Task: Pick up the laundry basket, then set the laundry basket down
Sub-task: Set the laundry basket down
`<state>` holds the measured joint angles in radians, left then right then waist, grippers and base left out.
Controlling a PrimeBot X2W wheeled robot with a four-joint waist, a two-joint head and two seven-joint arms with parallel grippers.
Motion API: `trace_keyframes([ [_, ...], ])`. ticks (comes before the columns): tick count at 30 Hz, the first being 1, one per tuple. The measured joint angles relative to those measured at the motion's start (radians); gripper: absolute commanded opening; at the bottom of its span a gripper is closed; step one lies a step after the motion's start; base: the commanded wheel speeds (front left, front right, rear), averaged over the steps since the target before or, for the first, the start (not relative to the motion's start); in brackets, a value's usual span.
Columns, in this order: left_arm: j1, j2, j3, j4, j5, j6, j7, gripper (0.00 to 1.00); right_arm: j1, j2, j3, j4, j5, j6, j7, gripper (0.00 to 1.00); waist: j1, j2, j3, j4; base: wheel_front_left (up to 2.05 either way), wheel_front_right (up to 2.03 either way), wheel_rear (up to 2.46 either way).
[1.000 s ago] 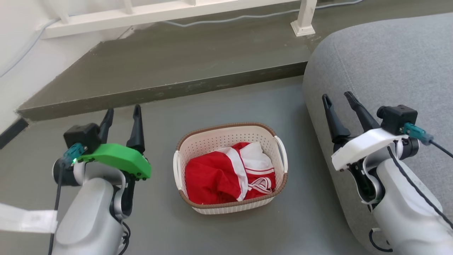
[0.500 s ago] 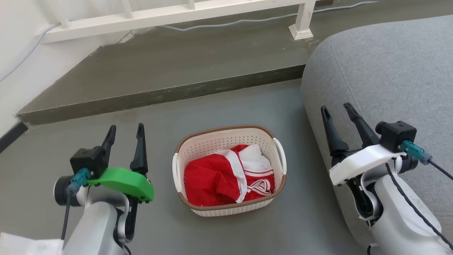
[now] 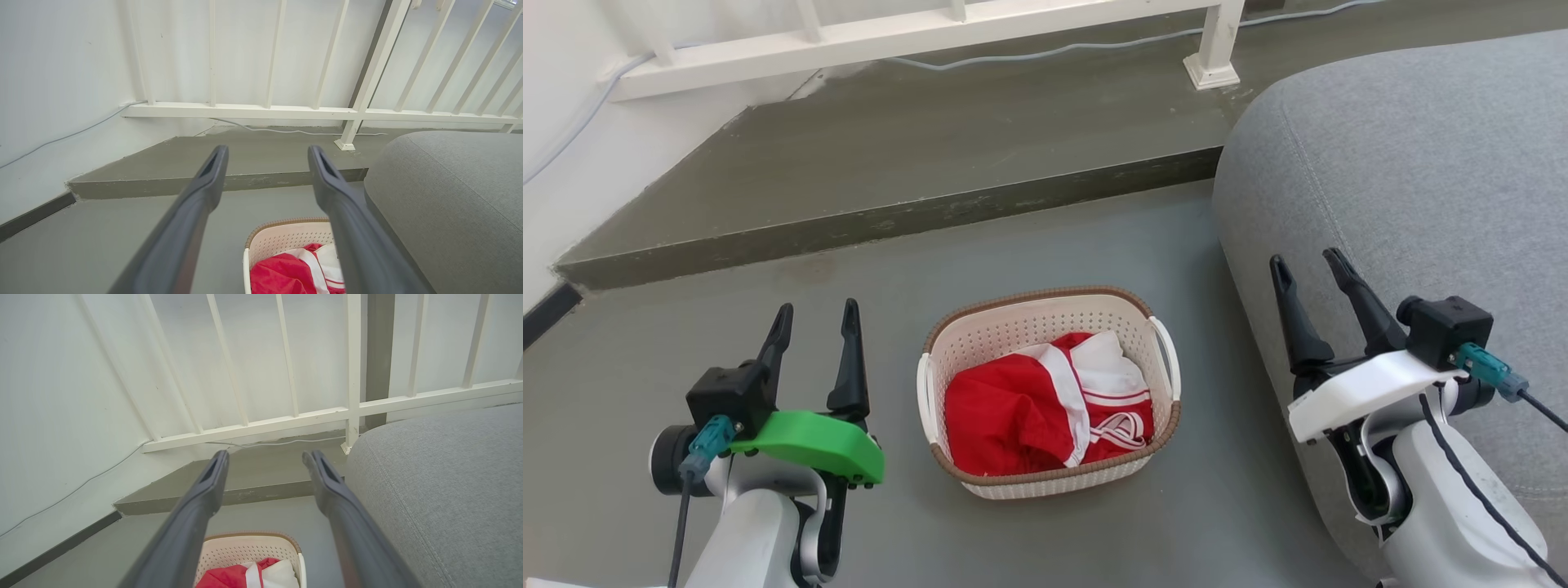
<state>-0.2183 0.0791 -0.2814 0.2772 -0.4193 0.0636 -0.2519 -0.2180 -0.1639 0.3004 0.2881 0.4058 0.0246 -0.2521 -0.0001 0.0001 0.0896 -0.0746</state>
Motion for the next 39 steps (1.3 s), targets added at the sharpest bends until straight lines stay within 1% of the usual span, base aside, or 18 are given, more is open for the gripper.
trace_keyframes([
  [12,0.036,-0.006,0.021,-0.031,0.024,-0.001,0.000,1.00,0.027,0.007,-0.012,-0.018,-0.029,0.002,0.000,1.00,0.0000,0.0000,0.002,0.006,0.00,0.00,0.00],
  [15,0.038,-0.008,0.023,-0.034,0.028,-0.002,0.000,1.00,0.030,0.008,-0.018,-0.020,-0.030,0.009,0.000,1.00,0.0000,0.0000,0.004,0.007,0.00,0.00,0.00],
  [22,0.046,-0.014,0.031,-0.044,0.028,-0.003,0.000,1.00,0.044,0.014,-0.029,-0.023,-0.038,0.010,0.000,1.00,0.0000,0.0000,0.005,0.008,0.00,0.00,0.00],
  [30,0.059,-0.025,0.043,-0.049,0.030,-0.019,0.000,1.00,0.044,0.016,-0.038,-0.024,-0.046,0.018,0.000,1.00,0.0000,0.0000,0.006,0.009,0.00,0.00,0.00],
  [39,0.060,-0.026,0.054,-0.050,0.047,-0.019,0.000,1.00,0.044,0.025,-0.044,-0.026,-0.055,0.022,0.000,1.00,0.0000,0.0000,0.008,0.009,0.00,0.00,0.00],
])
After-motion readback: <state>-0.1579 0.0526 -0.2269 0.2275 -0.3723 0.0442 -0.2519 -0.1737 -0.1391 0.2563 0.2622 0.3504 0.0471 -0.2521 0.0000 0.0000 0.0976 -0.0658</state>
